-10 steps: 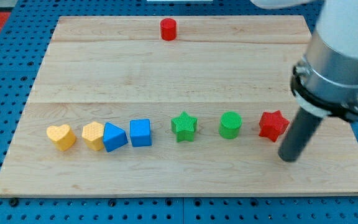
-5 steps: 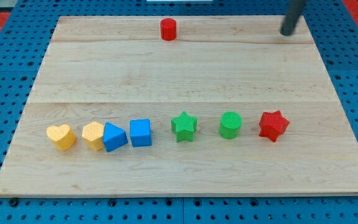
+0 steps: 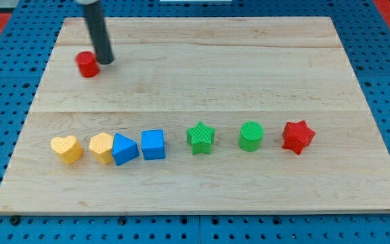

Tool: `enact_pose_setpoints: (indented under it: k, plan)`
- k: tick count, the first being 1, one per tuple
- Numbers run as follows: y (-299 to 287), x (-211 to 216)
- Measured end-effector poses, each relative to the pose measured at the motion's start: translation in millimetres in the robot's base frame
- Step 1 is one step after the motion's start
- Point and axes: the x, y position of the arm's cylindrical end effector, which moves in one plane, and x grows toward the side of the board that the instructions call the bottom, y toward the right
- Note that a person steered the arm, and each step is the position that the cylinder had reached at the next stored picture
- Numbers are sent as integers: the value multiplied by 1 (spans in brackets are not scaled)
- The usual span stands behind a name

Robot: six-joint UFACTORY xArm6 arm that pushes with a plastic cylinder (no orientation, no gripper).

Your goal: Slide the red circle to the center left

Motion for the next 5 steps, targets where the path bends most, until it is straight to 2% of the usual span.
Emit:
enact_pose_setpoints:
  k: [1, 2, 3, 4, 5]
  plan:
    - [-9, -18]
    - [-39, 25]
    - [-53, 92]
    - [-50, 57]
    - [-84, 57]
